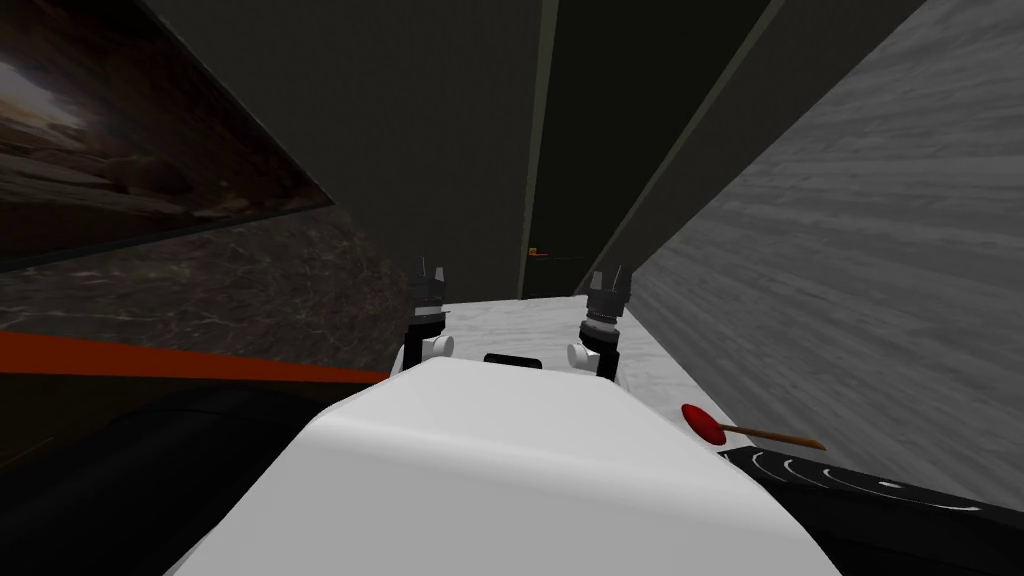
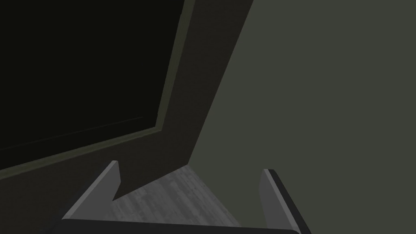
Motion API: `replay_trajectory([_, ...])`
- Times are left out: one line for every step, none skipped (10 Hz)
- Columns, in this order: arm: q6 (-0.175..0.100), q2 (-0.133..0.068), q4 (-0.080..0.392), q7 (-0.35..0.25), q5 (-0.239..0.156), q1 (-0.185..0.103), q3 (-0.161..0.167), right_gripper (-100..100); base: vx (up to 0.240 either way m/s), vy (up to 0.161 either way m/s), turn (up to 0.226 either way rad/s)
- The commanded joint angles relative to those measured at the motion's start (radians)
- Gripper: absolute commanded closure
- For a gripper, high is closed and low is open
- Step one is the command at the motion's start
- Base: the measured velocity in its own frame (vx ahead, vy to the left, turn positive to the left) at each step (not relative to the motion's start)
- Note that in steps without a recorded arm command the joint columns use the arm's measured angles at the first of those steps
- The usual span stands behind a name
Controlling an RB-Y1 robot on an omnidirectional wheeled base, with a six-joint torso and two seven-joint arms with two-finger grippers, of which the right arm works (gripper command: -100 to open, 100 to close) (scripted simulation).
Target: Pull the door open
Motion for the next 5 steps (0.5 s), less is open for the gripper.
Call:
replay_trajectory([-0.001, -0.008, 0.035, -0.005, -0.002, -0.015, -0.004, -100, 0.071, 0.000, 0.038])
replay_trajectory([-0.005, -0.013, 0.065, -0.008, -0.003, -0.026, -0.007, -100, 0.088, 0.002, 0.053])
replay_trajectory([-0.009, -0.018, 0.094, -0.011, -0.005, -0.037, -0.009, -100, 0.078, 0.005, 0.057])
replay_trajectory([-0.013, -0.023, 0.124, -0.014, -0.006, -0.048, -0.012, -100, 0.092, -0.002, 0.055])
replay_trajectory([-0.018, -0.028, 0.153, -0.017, -0.007, -0.060, -0.015, -100, 0.092, -0.009, 0.073])
